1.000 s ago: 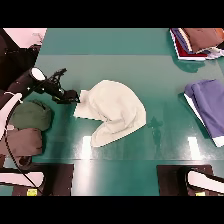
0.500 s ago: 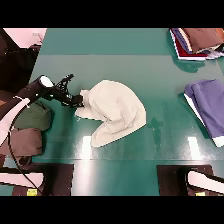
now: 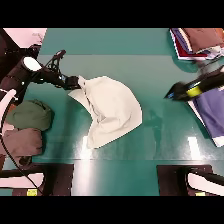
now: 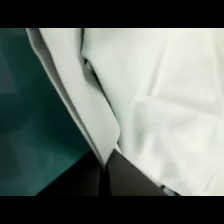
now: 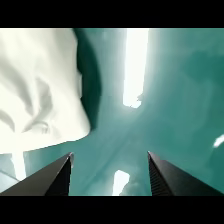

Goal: Fold the shirts.

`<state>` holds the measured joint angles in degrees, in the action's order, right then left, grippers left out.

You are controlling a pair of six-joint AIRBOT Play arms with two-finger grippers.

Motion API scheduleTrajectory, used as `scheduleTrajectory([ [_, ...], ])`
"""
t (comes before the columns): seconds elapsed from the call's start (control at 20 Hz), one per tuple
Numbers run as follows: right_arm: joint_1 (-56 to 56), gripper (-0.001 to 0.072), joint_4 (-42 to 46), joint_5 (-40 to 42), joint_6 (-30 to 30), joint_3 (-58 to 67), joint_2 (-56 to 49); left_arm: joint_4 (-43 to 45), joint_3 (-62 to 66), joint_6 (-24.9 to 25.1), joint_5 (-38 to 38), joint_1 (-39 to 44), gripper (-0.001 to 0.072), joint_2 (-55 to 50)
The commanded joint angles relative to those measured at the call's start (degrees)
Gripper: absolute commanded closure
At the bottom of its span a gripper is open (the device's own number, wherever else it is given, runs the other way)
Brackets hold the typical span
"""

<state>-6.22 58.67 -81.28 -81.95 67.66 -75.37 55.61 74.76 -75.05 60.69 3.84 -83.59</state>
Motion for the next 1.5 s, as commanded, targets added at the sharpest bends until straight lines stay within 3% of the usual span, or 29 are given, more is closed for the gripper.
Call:
scheduleTrajectory([
  [0.0,-6.82,0.0180,-13.73,12.28,7.93,-14.05,-4.35,0.20,1.90,0.09,0.48,-0.07,0.0685,0.68],
  [0.2,-11.58,0.0205,-19.85,17.22,11.58,-13.07,-12.57,0.20,1.90,0.09,0.48,-0.07,0.0684,0.68],
  [0.3,-12.57,0.0309,-19.52,17.35,12.02,-9.75,-15.39,0.20,1.90,0.09,0.48,-0.07,0.0685,0.68],
  [0.35,-12.59,0.0383,-19.52,17.29,12.02,-8.00,-16.37,0.20,1.90,0.09,0.57,-0.07,0.0685,0.68],
  [0.4,-12.59,0.0565,-19.45,17.20,12.07,-6.36,-17.00,0.20,1.90,0.09,0.87,-0.07,0.0685,0.68],
  [0.45,-12.37,0.0694,-19.34,17.27,12.39,-4.85,-17.22,0.31,1.90,0.09,1.09,-0.07,0.0685,0.68],
  [0.6,-10.01,0.0695,-15.30,15.43,11.80,0.48,-15.04,6.27,3.45,-0.17,-0.15,-0.07,0.0685,3.15],
  [0.85,-1.29,0.0695,-4.31,12.13,8.33,15.06,-3.85,19.12,17.77,-0.15,-0.46,-0.07,0.0685,11.54],
  [1.45,4.20,0.0695,-2.95,7.65,8.31,45.46,8.13,18.95,43.52,-0.11,-5.44,-0.07,0.0685,25.83],
])
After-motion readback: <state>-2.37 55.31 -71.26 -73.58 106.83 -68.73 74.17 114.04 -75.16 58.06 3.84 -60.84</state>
